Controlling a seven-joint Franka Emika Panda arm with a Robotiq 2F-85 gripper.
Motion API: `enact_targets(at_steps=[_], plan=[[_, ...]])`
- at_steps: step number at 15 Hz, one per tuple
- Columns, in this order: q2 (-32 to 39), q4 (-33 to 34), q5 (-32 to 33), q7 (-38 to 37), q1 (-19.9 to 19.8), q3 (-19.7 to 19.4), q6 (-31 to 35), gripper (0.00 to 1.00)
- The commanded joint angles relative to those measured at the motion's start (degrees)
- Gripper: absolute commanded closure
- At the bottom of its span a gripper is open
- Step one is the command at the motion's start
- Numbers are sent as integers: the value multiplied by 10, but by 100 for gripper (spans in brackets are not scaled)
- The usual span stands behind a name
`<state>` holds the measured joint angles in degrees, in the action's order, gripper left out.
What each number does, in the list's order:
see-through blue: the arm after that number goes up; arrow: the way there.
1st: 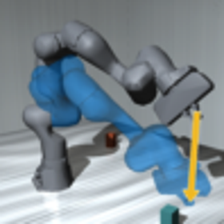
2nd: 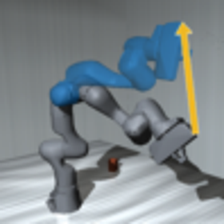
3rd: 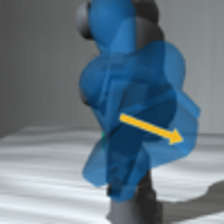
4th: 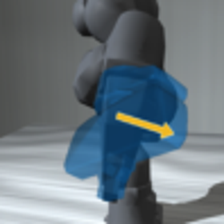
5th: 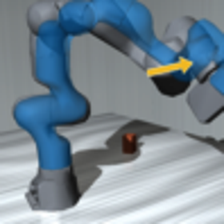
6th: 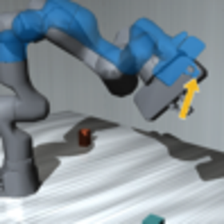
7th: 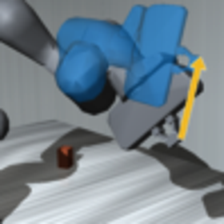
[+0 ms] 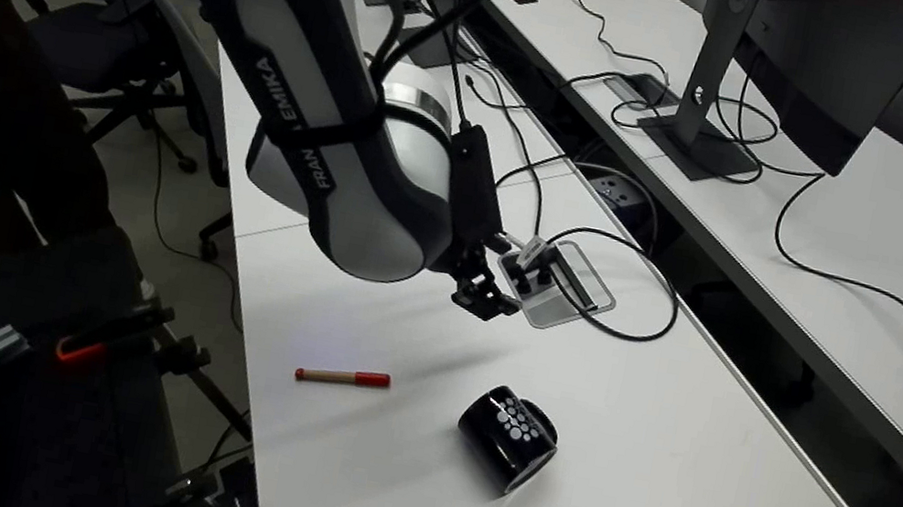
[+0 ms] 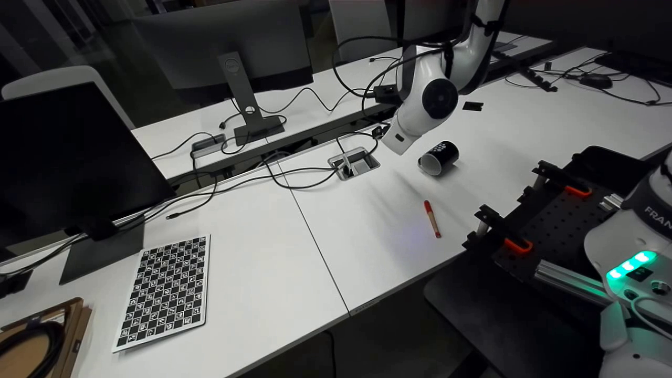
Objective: Make the cup lie down
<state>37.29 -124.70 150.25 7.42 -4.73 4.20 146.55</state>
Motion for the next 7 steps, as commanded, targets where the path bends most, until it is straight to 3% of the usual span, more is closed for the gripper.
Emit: enact_targets(at_steps=[1, 7], plan=[[-20, -3, -3, 4, 30, 5, -25, 0], [-12, 4, -7, 4, 37, 0, -18, 0]])
